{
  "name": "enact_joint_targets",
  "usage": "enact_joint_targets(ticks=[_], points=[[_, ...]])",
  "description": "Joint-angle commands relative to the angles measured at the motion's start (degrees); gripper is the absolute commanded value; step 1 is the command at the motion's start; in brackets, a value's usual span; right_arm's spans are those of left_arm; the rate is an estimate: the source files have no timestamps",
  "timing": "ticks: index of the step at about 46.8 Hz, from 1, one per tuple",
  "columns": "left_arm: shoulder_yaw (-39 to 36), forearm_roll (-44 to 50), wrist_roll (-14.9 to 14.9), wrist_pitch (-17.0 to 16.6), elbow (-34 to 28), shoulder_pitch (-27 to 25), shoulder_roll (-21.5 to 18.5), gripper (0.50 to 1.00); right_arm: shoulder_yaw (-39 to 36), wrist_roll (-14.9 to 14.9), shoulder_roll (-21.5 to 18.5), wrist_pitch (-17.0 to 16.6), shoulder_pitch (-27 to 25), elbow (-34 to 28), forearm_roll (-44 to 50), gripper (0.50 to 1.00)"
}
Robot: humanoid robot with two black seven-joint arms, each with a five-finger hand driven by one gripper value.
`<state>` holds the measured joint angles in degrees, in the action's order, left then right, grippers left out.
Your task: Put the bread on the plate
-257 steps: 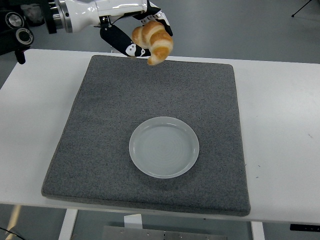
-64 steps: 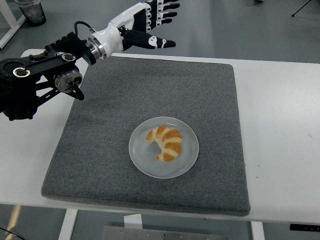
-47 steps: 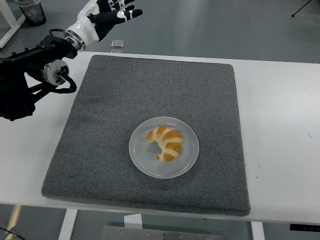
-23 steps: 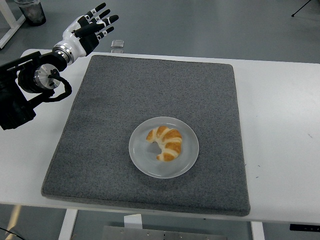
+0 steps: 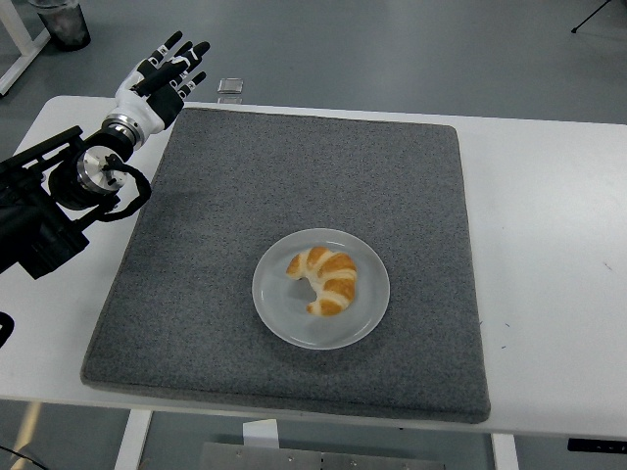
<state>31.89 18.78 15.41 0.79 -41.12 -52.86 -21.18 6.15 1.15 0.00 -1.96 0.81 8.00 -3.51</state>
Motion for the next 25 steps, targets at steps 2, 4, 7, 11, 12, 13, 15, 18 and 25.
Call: enact_joint_targets(ticks=[2, 4, 7, 11, 12, 13, 15, 18, 25], points=[[0.72, -0.06, -0.03, 0.09, 0.69, 0.13, 0.34, 0.994, 0.0, 0.0, 0.0, -0.06, -0.02, 0.0, -0.01, 0.952], [0.81, -0.06, 0.05, 0.09, 0.69, 0.21, 0.78, 0.994, 0.0, 0.0, 0.0, -0.06, -0.02, 0.0, -0.01, 0.952], [0.81, -0.15, 0.06, 0.09, 0.69, 0.21, 0.87, 0.994, -0.09, 0.0, 0.0, -0.06, -0.02, 0.0, -0.01, 0.952], [0.81, -0.15, 0.06, 0.09, 0.69, 0.56, 1.05, 0.994, -0.26, 0.0, 0.0, -0.06, -0.02, 0.0, -0.1, 0.952], [0.81, -0.15, 0.06, 0.09, 0.69, 0.65, 1.22, 0.994, -0.27, 0.0, 0.0, -0.06, -0.02, 0.0, -0.1, 0.952], [0.81, -0.24, 0.14, 0.09, 0.69, 0.74, 1.31, 0.994, -0.27, 0.0, 0.0, -0.06, -0.02, 0.0, -0.18, 0.954], [0.9, -0.33, 0.32, 0.09, 0.78, 0.83, 1.58, 0.994, -0.27, 0.0, 0.0, -0.06, -0.02, 0.0, -0.18, 0.952], [0.98, -0.24, 0.67, 0.09, 1.13, 0.83, 2.01, 0.994, -0.27, 0.0, 0.0, -0.06, -0.02, 0.0, -0.18, 0.952], [1.07, -0.15, 0.85, 0.09, 3.15, 1.0, 4.21, 0.994, -0.44, 0.0, 0.0, -0.06, 0.07, 0.0, -0.27, 0.952]])
